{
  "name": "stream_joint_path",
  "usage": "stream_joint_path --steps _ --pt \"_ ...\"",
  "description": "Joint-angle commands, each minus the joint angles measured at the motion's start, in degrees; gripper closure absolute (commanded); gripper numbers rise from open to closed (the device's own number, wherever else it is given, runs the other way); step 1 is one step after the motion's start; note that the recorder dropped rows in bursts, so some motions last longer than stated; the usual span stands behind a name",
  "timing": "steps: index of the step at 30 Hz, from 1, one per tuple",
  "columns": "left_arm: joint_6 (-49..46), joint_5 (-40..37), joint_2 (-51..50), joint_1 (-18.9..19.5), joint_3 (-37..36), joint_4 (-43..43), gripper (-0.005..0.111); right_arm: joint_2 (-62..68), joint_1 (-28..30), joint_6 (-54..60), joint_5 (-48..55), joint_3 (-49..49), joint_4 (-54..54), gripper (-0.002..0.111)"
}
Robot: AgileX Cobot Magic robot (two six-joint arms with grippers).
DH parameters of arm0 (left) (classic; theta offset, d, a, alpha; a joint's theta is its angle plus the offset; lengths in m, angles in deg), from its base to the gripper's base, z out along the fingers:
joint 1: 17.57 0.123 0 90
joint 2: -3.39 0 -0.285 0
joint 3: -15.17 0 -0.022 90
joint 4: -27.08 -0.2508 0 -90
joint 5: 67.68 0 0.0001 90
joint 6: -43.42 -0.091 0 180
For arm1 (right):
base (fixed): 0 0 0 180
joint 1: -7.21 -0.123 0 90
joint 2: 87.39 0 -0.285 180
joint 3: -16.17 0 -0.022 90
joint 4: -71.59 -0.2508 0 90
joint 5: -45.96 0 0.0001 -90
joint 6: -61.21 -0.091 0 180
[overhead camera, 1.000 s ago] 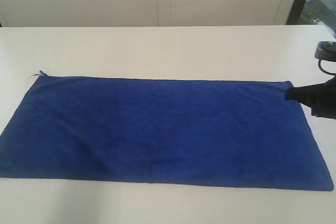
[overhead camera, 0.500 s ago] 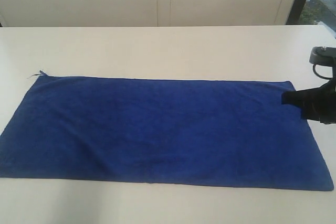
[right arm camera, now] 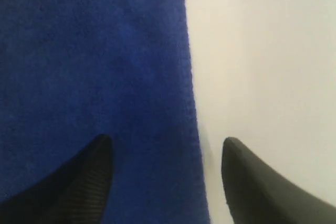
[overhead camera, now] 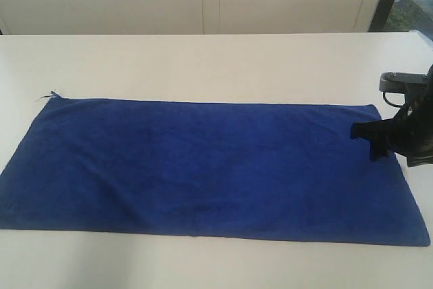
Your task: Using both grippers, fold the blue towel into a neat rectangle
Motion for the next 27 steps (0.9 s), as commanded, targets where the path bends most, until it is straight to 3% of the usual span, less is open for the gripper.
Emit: stream_joint_path --steps 1,5,9,11,18,27 --pt "-0.2 -0.3 0.4 0.2 -0.4 0.2 0.107 1.9 0.3 1.0 0.1 0.6 -0.1 0.050" --pt "-0.2 -0.3 0.4 0.2 -0.4 0.2 0.107 3.0 0.3 3.4 -0.3 0.6 -1.5 0.050" --pt "-0.2 -0.3 0.4 0.2 -0.4 0.2 0.107 3.2 0.3 11.9 -0.3 0.6 -9.7 0.058" --pt "-0.2 -0.3 0.4 0.2 -0.4 0.2 0.107 3.2 0.3 18.2 -0.1 0.6 -15.3 0.067" --pt "-0.2 -0.3 0.4 0.2 -0.4 0.2 0.107 3.2 0.3 18.8 0.2 0.6 -15.5 0.107" --pt "-0.2 -0.3 0.4 0.2 -0.4 0.2 0.107 3.0 0.5 18.2 -0.2 1.8 -9.8 0.108"
